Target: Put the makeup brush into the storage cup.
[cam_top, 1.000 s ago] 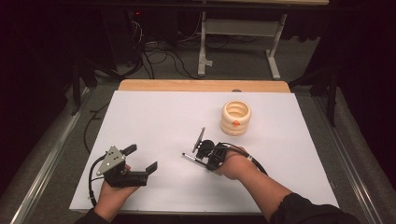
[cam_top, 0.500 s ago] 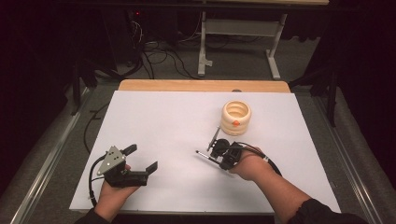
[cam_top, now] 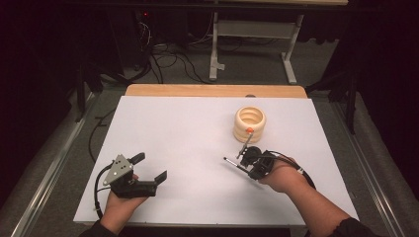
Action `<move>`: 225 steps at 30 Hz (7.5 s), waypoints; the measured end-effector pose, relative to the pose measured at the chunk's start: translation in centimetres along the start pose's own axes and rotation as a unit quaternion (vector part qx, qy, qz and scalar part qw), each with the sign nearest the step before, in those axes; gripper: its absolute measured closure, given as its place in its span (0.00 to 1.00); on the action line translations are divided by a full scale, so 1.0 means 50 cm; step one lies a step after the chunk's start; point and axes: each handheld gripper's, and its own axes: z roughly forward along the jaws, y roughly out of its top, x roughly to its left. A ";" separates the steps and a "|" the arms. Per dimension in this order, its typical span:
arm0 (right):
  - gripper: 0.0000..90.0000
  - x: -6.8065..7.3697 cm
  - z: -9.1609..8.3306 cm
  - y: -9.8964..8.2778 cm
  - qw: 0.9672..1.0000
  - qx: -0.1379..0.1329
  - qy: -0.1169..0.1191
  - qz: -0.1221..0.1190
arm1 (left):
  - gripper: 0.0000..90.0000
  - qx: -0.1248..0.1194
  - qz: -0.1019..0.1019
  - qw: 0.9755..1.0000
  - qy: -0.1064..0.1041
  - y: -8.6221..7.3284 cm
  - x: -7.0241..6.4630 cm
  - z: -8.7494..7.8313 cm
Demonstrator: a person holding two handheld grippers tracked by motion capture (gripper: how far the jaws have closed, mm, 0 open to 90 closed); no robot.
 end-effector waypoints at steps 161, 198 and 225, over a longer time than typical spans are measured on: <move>0.96 0.016 0.037 -0.118 0.880 -0.447 -0.068 0.143 | 0.01 -0.018 -0.009 0.999 -0.045 0.078 -0.062 0.160; 0.96 0.074 0.020 -0.047 0.867 -0.484 -0.054 0.105 | 0.03 -0.017 -0.013 0.995 -0.098 0.078 -0.096 0.174; 0.96 0.119 0.032 -0.052 0.865 -0.493 -0.053 0.074 | 0.12 -0.016 -0.042 0.991 -0.124 0.080 -0.107 0.183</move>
